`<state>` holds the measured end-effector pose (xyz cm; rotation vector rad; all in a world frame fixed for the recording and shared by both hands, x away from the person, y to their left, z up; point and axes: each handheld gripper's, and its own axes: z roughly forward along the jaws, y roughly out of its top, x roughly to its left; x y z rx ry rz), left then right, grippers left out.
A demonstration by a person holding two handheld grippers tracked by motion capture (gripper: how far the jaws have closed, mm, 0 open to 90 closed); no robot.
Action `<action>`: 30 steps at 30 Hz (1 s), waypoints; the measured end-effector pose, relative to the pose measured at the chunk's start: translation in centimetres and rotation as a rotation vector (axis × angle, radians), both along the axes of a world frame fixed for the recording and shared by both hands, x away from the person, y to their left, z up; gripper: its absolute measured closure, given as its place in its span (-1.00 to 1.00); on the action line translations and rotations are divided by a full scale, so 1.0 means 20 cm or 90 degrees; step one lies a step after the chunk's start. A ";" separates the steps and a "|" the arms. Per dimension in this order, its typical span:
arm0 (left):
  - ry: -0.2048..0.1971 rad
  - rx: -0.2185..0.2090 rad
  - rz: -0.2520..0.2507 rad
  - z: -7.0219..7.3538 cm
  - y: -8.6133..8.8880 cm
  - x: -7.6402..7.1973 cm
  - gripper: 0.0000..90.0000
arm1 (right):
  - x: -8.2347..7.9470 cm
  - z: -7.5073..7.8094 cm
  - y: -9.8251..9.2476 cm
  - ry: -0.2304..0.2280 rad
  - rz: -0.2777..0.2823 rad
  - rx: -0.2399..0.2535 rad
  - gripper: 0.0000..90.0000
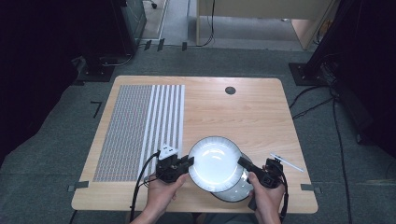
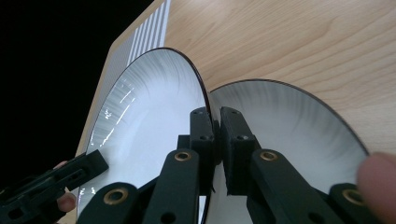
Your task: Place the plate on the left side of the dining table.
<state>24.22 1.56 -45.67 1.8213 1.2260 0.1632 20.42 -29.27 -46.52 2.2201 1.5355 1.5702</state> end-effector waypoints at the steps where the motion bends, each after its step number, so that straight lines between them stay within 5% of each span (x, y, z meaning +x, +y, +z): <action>1: 0.001 0.000 0.002 0.00 0.01 0.00 0.74 | 0.01 0.00 0.01 0.001 0.001 0.002 0.89; 30: -0.019 -0.009 0.064 0.11 0.27 0.06 0.76 | 0.18 0.11 0.27 -0.011 0.044 -0.002 0.89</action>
